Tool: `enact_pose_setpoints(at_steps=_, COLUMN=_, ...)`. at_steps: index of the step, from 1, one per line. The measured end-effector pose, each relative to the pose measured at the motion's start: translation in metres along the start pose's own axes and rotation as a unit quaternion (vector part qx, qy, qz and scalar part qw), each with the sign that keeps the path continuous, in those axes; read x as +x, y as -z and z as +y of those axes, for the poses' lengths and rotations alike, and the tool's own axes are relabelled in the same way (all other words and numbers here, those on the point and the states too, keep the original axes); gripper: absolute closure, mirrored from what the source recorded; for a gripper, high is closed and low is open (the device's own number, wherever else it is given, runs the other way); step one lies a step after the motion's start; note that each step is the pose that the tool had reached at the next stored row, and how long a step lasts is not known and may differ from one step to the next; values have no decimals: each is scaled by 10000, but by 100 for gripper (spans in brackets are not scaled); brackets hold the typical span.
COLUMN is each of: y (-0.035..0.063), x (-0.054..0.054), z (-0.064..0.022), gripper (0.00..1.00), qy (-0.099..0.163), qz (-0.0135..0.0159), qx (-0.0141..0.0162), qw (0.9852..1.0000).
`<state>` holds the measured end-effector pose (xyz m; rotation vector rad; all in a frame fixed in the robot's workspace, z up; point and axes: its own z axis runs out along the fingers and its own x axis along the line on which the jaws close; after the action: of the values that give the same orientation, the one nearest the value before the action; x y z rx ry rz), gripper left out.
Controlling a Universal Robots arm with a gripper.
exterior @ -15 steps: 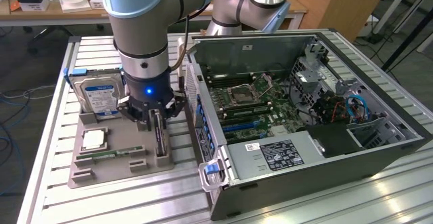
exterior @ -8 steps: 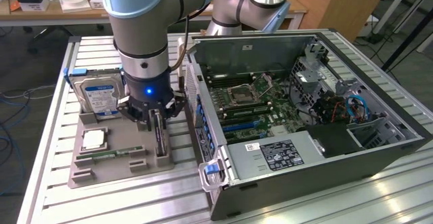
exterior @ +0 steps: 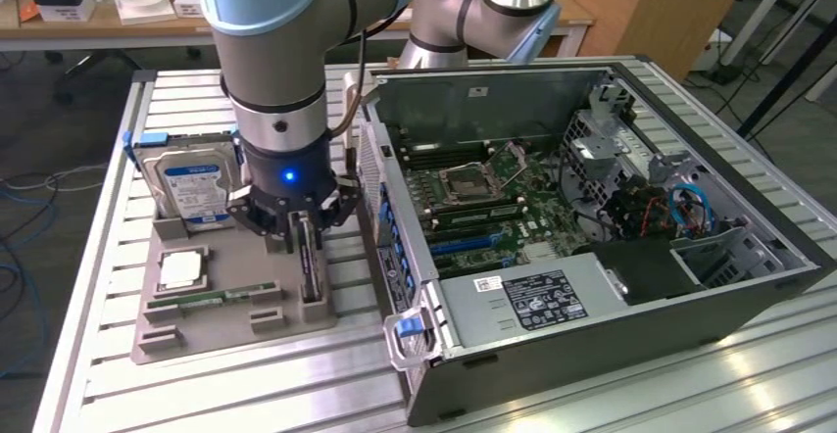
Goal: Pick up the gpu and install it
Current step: 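Pick up the gpu and move the gpu toward the slot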
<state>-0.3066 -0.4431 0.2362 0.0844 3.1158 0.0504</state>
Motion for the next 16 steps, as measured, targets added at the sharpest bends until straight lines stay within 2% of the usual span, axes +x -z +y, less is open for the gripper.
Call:
enact_pose_setpoints(at_steps=6, y=0, x=-1, z=0, gripper=62, qy=0, qz=0, qx=0, qw=10000)
enact_pose_setpoints(at_steps=7, y=0, x=-2, z=0, gripper=69, qy=0, qz=-1, qx=-1, qw=10000)
enact_pose_setpoints(at_steps=16, y=-1, x=-23, z=1, gripper=69, qy=0, qz=1, qx=0, qw=10000)
